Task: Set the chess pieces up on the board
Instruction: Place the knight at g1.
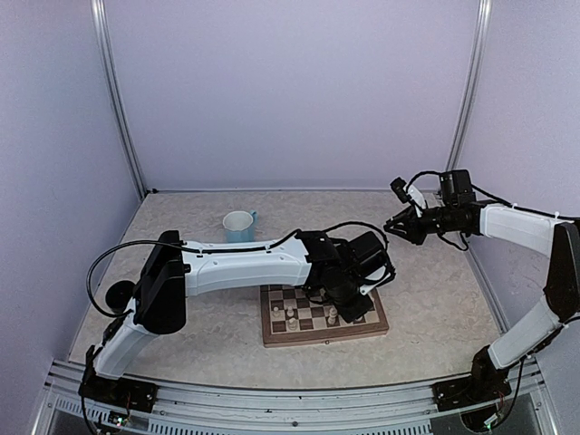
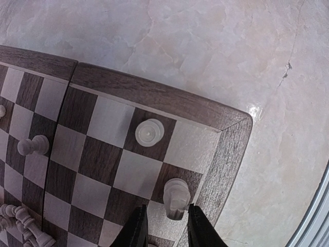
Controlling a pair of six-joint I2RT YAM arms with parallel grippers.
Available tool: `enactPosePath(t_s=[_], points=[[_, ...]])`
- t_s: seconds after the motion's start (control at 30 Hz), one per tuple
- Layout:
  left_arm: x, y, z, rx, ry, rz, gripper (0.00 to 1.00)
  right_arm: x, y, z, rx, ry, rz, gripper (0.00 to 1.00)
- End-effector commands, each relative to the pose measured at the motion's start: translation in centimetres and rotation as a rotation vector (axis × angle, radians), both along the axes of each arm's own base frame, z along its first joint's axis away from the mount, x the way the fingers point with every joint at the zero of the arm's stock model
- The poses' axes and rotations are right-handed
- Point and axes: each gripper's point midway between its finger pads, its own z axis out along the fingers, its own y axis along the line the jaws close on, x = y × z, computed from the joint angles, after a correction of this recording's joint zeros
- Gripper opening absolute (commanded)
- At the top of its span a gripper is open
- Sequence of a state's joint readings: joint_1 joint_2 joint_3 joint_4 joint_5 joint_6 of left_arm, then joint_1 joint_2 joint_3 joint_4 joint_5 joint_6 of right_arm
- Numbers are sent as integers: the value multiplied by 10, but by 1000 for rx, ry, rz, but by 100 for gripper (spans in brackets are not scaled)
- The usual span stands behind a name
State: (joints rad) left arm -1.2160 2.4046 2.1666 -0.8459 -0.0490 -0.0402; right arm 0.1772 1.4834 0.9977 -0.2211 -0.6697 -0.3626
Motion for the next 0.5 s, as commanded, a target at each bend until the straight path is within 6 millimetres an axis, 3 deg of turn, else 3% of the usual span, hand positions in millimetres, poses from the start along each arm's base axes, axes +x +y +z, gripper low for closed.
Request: enactPosePath(t_s=[0.0, 0.13, 0.27, 0.37, 0.47], points=[[20, -3, 42, -75, -96, 46, 32, 2, -1, 6, 16, 0, 11, 0], [32, 6, 107, -242, -152, 91, 38, -5, 4, 12, 32, -6, 51, 4], [53, 29, 152, -380, -175, 176, 40, -11, 12, 18, 5, -20, 103, 6], [66, 48, 167, -454, -163, 244, 41, -16, 20, 14, -55, -23, 135, 6], [75, 61, 162, -516, -112, 302, 41, -27, 30, 11, -109, -38, 175, 6]])
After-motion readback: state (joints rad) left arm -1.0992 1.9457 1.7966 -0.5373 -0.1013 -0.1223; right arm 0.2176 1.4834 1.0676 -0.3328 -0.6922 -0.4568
